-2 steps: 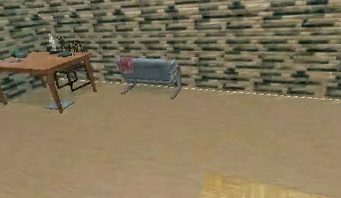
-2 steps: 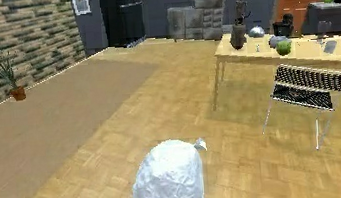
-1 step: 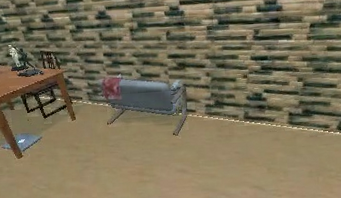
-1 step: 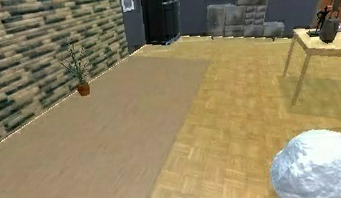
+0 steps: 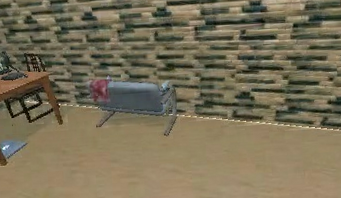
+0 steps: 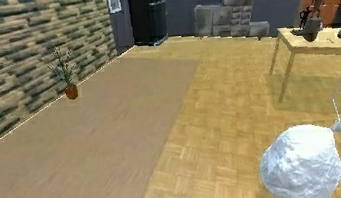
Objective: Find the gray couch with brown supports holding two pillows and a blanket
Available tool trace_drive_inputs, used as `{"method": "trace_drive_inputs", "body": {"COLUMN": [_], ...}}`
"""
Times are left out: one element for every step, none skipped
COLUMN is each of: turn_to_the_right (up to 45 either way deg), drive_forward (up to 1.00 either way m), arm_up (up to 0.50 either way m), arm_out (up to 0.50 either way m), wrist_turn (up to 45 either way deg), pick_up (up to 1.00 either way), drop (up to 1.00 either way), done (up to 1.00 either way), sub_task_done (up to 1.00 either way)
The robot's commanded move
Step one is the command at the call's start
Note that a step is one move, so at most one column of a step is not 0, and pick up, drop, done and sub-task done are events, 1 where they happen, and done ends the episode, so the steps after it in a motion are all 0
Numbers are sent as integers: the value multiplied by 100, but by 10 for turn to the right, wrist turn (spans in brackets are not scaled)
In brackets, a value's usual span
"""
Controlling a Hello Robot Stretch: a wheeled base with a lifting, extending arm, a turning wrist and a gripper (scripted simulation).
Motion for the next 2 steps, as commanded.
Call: {"method": "trace_drive_inputs", "body": {"turn_to_the_right": [0,60], "drive_forward": [100,0], "arm_up": [0,0], "arm_out": [0,0], "wrist_turn": [0,0], "pick_up": [0,0], "drop": [0,0], "done": [0,0], "sub_task_done": [0,0]}}
